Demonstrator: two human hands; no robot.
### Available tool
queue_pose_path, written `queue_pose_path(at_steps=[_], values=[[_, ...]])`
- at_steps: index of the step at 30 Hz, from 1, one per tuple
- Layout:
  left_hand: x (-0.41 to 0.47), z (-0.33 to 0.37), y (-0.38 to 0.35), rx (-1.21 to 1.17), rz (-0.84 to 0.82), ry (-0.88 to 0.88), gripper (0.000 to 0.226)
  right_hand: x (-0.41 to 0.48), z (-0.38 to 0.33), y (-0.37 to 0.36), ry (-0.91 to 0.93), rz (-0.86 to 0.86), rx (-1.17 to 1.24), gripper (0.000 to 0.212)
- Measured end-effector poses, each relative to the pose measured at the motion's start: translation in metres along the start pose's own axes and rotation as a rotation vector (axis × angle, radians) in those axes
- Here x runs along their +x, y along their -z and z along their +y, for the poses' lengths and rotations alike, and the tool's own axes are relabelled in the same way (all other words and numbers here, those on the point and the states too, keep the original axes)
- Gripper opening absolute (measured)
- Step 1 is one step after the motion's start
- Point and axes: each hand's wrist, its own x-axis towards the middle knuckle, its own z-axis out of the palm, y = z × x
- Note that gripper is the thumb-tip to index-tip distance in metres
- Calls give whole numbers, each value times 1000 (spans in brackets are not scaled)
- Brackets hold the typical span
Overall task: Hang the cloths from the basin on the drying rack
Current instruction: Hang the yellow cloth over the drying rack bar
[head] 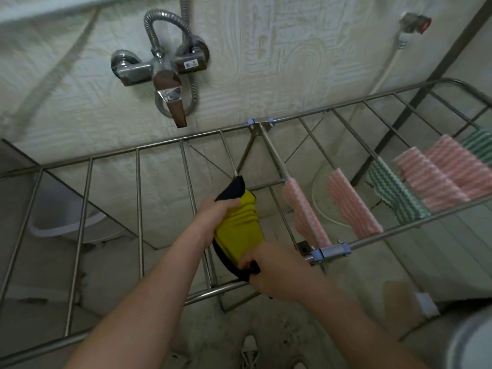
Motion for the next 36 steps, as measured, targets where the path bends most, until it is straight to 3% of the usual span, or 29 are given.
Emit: queue_pose_path(at_steps=[6,9,13,16,20,25,29,33,36], values=[[9,17,-22,-110,221,-245,36,-2,3,3,17,-12,33,34],[15,24,-19,-128,363,-417,32,3,7,5,20,39,88,33],[28,6,-5,227,401,-305,62,5,4,-1,63,-9,-54,27],[31,0,-8,539,404,-274,72,9,4,-6,79,-26,-65,23],[41,8,-15,651,328,-392,57,13,10,9,39,-75,23,31],[57,15,-23,505,196,-349,49,13,35,26,-136,70,224,24],[64,25,-22,383,218,-252,34,22,52,24,-248,46,74,24],[63,27,-24,505,326,-396,22,32,52,13,-241,-72,-76,30],[55,16,-23,469,298,-447,26,34,51,10,-208,-62,-130,25]])
